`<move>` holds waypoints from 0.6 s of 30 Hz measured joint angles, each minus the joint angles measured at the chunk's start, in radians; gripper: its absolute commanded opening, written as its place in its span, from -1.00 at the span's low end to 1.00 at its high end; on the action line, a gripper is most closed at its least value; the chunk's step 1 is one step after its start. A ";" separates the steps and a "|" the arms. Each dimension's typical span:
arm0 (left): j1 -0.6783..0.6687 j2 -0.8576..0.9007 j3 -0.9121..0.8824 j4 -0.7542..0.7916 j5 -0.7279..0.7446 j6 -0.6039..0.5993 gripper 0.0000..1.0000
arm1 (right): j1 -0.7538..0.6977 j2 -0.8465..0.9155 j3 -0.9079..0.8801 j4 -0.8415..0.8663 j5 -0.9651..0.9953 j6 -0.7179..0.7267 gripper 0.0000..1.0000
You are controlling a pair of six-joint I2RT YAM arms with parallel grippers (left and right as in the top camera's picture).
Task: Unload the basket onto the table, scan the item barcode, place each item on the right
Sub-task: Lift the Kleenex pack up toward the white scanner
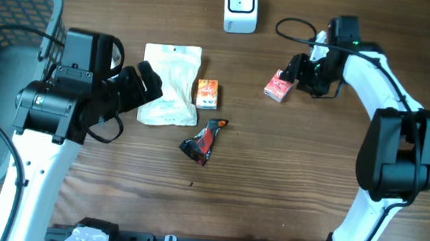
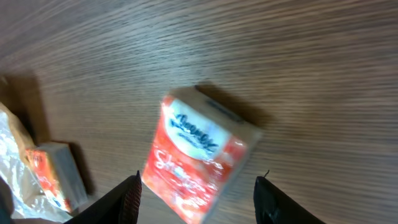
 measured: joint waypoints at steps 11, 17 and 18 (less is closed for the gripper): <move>0.000 0.000 0.000 0.000 0.000 0.000 1.00 | 0.006 0.000 -0.119 0.127 0.006 0.127 -0.14; 0.000 0.000 0.000 0.000 0.000 0.000 1.00 | 0.008 0.000 -0.125 0.149 0.006 0.129 -0.81; 0.000 0.000 0.000 0.000 0.000 0.000 1.00 | 0.008 0.000 -0.125 0.154 0.005 0.133 -0.89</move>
